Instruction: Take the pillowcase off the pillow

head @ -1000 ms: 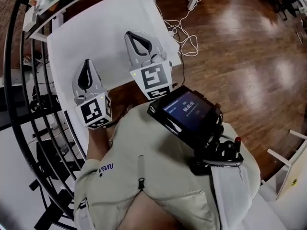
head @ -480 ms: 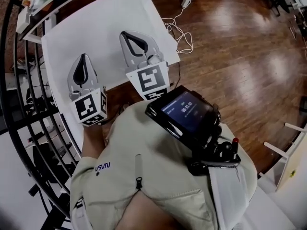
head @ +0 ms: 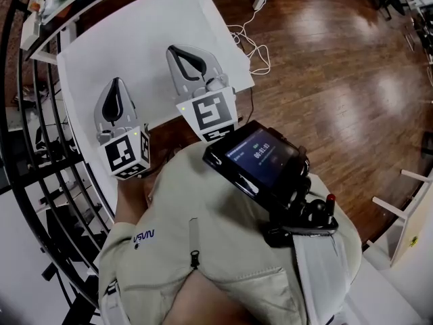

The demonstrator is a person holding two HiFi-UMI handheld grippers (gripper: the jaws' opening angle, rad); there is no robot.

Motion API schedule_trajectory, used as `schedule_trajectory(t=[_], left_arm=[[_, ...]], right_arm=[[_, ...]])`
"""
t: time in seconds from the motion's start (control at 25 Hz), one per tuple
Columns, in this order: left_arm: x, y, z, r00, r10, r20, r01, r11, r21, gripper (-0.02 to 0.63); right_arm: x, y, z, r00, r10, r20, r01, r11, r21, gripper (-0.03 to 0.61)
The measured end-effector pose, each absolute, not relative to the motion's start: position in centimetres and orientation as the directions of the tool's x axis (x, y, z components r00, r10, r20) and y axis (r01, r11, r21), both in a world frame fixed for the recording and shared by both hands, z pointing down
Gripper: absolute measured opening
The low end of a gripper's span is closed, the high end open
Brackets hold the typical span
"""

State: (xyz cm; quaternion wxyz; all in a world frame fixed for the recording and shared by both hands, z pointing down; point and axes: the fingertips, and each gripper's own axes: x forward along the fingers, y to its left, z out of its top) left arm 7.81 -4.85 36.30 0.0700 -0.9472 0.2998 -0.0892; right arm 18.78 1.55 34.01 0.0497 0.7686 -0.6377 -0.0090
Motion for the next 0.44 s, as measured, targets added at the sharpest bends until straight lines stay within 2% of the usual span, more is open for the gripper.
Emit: schedule_trajectory(t=[0.44], left_arm=[[7.54, -4.39, 36.54, 0.804, -0.579, 0.139, -0.554, -0.813, -0.18, 0.006]], right_arm=[[18.58, 1.67, 34.34, 0.175, -0.983, 0.062, -0.983, -0.171, 0.071, 0.0]])
